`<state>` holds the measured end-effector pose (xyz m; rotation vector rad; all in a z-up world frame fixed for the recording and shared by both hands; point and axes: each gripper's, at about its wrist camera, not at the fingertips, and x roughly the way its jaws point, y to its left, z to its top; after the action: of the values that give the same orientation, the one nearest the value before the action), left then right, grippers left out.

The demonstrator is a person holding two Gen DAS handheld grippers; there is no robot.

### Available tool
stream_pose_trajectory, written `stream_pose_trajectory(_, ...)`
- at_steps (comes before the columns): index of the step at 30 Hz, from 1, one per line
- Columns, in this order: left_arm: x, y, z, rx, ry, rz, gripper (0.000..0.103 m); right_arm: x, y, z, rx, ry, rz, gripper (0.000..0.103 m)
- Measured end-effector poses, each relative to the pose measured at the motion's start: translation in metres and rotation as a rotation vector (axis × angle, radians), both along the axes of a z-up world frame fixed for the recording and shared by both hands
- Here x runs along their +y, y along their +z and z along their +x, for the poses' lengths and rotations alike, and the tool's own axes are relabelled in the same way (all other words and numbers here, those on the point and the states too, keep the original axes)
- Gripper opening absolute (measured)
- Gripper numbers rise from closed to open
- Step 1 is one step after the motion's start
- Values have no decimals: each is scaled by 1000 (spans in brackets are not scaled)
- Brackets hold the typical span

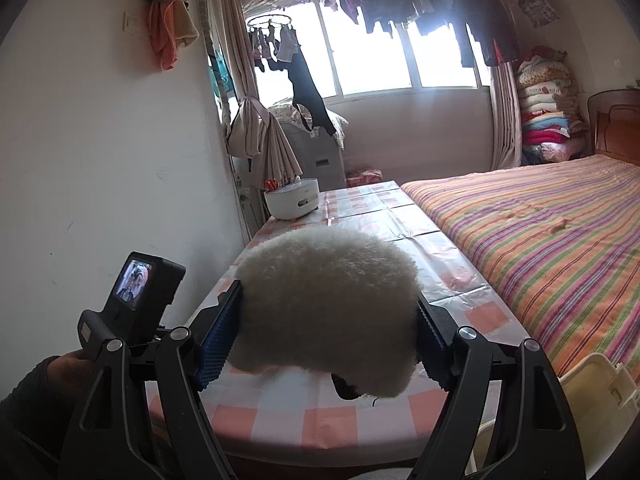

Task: Collect trash
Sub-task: 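Carry the fluffy ball into the cream bin and open the right tool while the left holds the blister pack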

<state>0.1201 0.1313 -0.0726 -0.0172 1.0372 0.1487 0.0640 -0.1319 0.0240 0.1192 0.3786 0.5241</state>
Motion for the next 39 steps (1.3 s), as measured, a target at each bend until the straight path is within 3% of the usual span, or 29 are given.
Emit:
stream_pose_trajectory(16,-82,42,-30,-143,-142,61,31,-62,2,-37,-19,-169,-35,76)
stream_pose_trajectory(39,-189,62,-53,-188,-365,74,31,-161,-13,-72,20,-437,-69,76)
